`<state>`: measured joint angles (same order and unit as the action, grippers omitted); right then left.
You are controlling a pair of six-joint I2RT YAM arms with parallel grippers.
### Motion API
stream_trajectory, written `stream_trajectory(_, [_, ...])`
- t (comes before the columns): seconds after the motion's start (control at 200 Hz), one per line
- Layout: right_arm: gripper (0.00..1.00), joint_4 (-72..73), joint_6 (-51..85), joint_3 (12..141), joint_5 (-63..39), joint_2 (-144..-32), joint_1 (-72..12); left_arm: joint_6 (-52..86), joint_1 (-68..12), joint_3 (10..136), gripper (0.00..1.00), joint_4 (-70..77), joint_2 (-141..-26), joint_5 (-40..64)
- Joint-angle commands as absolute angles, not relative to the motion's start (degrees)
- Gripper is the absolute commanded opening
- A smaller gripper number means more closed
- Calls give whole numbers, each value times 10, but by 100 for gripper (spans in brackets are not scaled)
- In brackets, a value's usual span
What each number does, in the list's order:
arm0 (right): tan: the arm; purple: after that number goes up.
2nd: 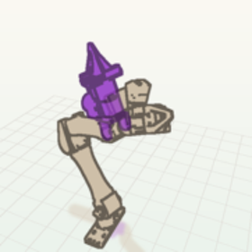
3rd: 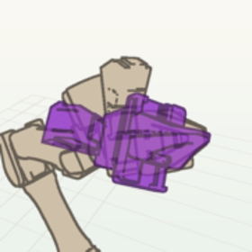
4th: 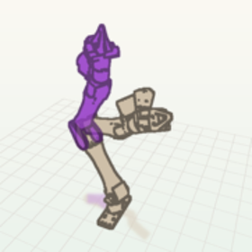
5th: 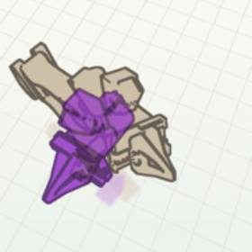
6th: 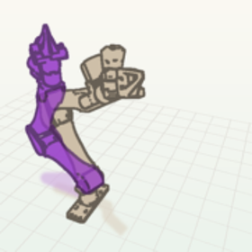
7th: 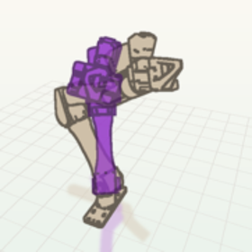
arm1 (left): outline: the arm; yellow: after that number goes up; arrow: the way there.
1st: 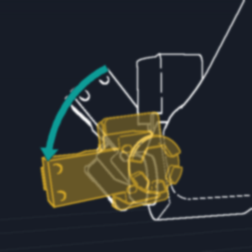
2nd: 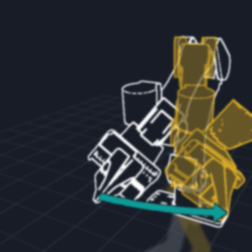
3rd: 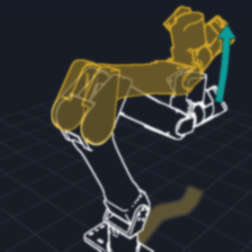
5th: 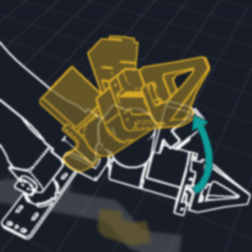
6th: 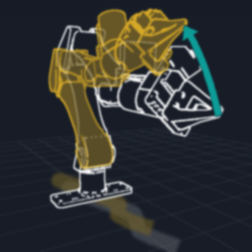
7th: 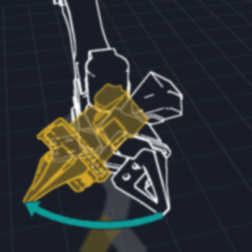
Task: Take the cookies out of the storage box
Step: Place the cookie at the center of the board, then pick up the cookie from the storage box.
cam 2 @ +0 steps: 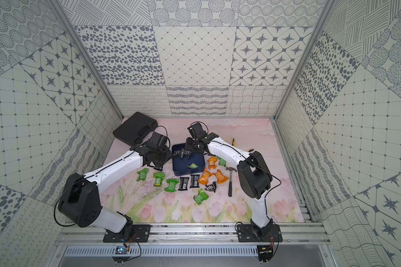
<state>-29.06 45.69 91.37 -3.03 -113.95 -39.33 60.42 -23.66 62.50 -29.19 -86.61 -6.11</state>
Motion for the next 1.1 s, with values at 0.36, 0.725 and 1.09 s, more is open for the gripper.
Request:
stream_trajectory(0.36, [40, -260, 544, 928, -3, -1229, -398, 639, -211, 557, 48, -301, -790, -53])
stream_trajectory(0.725, [11, -228, 562, 939, -2, -1261, -390, 627, -206, 554, 47, -302, -780, -43])
stream_trajectory(1.09, [0, -223, 559, 889, 9, -1201, -391, 621, -202, 553, 46, -301, -773, -48])
